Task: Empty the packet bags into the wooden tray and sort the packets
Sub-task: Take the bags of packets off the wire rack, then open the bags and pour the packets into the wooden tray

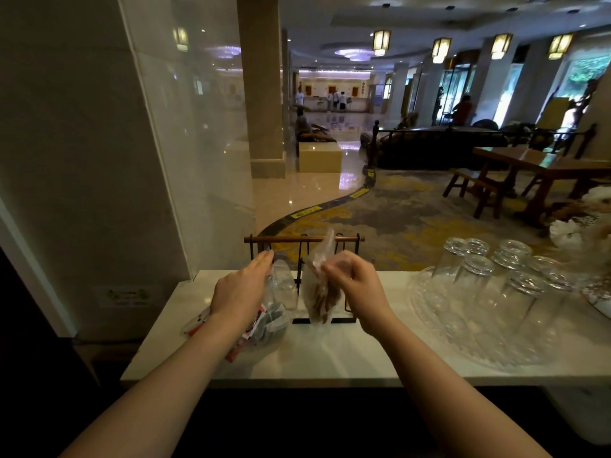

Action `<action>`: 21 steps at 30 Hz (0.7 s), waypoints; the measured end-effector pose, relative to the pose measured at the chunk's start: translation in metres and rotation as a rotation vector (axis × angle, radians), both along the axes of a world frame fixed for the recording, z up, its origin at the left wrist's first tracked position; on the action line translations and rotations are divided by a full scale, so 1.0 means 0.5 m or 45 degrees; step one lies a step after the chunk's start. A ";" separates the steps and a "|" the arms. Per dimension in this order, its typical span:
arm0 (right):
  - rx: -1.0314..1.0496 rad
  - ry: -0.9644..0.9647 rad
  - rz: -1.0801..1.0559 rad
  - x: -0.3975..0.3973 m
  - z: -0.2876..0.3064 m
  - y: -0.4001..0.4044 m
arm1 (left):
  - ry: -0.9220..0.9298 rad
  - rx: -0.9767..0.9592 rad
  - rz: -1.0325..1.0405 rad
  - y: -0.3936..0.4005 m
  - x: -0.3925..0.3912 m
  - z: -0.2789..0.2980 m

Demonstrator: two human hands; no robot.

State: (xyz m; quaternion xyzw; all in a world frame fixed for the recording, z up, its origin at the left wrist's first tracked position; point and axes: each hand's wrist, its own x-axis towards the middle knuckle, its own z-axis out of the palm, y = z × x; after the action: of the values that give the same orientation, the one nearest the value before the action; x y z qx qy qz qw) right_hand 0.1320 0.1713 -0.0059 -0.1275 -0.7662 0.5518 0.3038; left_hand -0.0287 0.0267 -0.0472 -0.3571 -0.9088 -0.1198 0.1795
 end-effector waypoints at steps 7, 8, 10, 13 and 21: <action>-0.588 0.150 0.239 0.096 0.011 -0.077 | -0.331 0.210 -0.143 -0.030 0.022 0.032; -0.627 0.144 0.270 0.109 0.004 -0.086 | -0.283 0.245 -0.140 -0.039 0.032 0.040; -0.633 0.111 0.288 0.145 -0.026 -0.106 | -0.095 0.332 -0.100 -0.079 0.069 0.040; -0.584 0.072 0.255 0.189 -0.066 -0.126 | 0.115 0.477 -0.140 -0.148 0.127 0.038; -0.531 -0.064 0.127 0.280 -0.208 -0.187 | -0.121 0.447 -0.366 -0.325 0.293 -0.139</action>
State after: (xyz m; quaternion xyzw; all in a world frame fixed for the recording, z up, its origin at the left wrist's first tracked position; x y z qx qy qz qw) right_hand 0.2717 0.0776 -0.1098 -0.1633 -0.6481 0.7093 0.2241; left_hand 0.1179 -0.1357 -0.1168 -0.4400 -0.8212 -0.3172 0.1771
